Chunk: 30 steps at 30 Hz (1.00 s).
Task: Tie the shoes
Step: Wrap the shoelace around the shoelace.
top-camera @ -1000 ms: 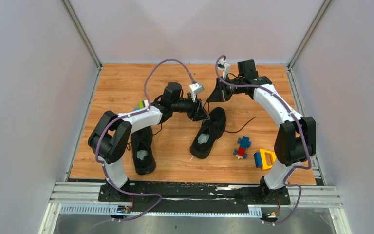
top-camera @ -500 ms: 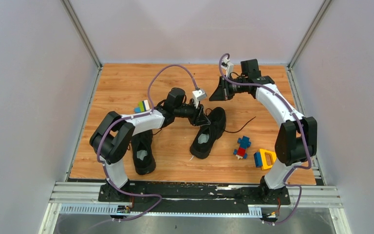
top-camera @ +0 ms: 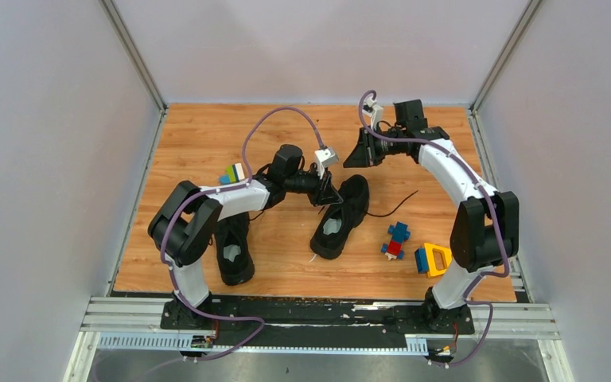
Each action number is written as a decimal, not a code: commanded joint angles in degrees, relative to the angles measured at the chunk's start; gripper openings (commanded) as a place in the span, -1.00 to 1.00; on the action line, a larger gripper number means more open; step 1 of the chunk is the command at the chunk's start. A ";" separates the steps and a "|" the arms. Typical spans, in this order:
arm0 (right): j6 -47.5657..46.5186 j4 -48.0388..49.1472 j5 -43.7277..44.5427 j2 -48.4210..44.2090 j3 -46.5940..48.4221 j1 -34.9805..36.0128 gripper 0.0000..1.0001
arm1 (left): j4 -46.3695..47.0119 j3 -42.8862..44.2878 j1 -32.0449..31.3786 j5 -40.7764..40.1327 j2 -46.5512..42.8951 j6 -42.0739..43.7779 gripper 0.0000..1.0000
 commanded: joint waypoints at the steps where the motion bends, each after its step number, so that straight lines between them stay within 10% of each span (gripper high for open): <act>1: -2.30 1.25 1.31 -2.57 -2.78 -0.29 -0.62 | 3.43 0.25 0.30 1.02 0.22 -0.38 -0.53; 12: -7.40 -2.66 1.07 -3.10 -5.37 0.28 -0.29 | 4.12 1.19 0.31 1.57 0.76 -1.99 -0.58; 30: -8.45 -5.86 -1.29 -2.03 -2.67 0.30 -1.00 | 3.15 2.20 0.34 0.75 1.09 -1.78 -0.52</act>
